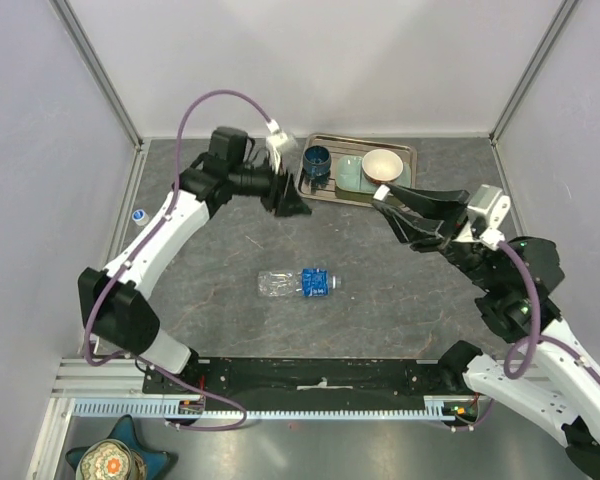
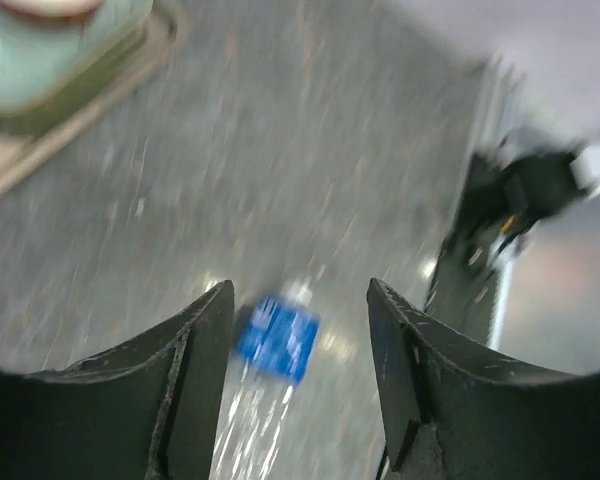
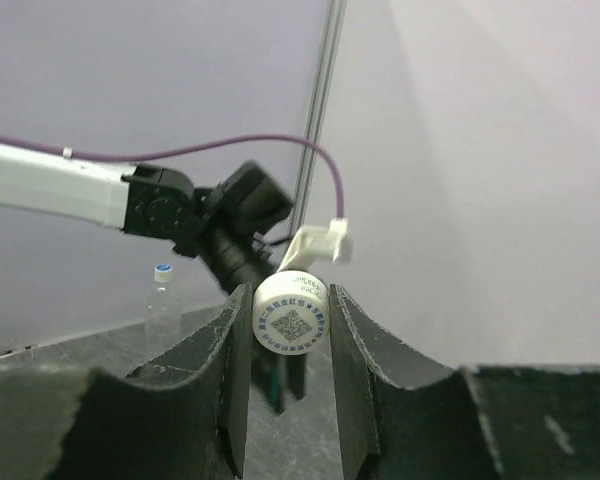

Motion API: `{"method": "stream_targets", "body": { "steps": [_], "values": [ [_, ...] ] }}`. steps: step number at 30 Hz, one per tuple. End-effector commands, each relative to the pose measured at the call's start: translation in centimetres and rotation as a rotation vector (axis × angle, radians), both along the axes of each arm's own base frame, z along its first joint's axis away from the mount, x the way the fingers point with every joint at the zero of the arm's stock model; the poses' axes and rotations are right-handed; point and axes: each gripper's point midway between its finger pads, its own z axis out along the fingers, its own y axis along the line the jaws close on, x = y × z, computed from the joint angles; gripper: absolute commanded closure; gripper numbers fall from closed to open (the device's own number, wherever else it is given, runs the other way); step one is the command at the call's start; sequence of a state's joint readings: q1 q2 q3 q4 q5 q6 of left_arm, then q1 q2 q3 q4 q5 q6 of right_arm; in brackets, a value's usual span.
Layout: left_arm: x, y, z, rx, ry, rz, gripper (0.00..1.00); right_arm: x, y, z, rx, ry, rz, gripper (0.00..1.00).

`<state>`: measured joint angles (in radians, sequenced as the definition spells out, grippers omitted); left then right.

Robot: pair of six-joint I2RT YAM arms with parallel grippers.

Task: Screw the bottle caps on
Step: Pick up the bottle cap from the center of the board, then pick up the plastic bottle at the center of the board.

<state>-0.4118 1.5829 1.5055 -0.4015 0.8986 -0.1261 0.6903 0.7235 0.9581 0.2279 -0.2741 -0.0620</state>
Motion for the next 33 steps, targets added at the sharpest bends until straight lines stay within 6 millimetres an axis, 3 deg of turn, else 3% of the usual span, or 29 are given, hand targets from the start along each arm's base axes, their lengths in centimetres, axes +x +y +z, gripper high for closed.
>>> {"method": "stream_targets", "body": {
  "steps": [1,4,5,10,16,19,24,29,33],
  "values": [
    [-4.7,6.7,-11.4,0.503,-0.176,-0.167,0.36,-0.4,-1.1,1.0,0.026,0.066,-0.022,0.8],
    [-6.7,7.2,-13.8,0.54,-0.197,-0.248,0.31,-0.5,-1.3,1.4,0.035,0.076,-0.023,0.8],
    [-7.1,7.2,-14.2,0.549,-0.232,-0.288,0.13,-0.5,-1.3,1.4,0.034,0.079,-0.024,0.8],
    [-10.0,7.2,-17.8,0.66,-0.289,-0.416,0.11,-0.4,-1.4,1.4,0.045,0.121,-0.025,0.79],
    [-9.4,7.4,-19.0,0.715,-0.365,-0.414,0.1,-0.6,-1.3,1.4,0.04,0.135,-0.018,0.78],
    [-9.4,8.1,-19.8,0.758,-0.406,-0.429,0.01,-0.5,-1.3,1.2,0.035,0.139,-0.017,0.78],
    [-8.2,8.6,-20.2,0.793,-0.478,-0.378,0.01,-0.6,-1.1,1.1,0.027,0.141,-0.012,0.78],
    [-8.5,8.4,-21.4,0.795,-0.423,-0.399,0.01,-0.4,-1.1,0.9,0.021,0.146,-0.014,0.78],
    [-8.9,8.6,-23.6,0.813,-0.377,-0.431,0.01,-0.3,-1.1,0.8,0.02,0.148,-0.021,0.78]
  ]
}}
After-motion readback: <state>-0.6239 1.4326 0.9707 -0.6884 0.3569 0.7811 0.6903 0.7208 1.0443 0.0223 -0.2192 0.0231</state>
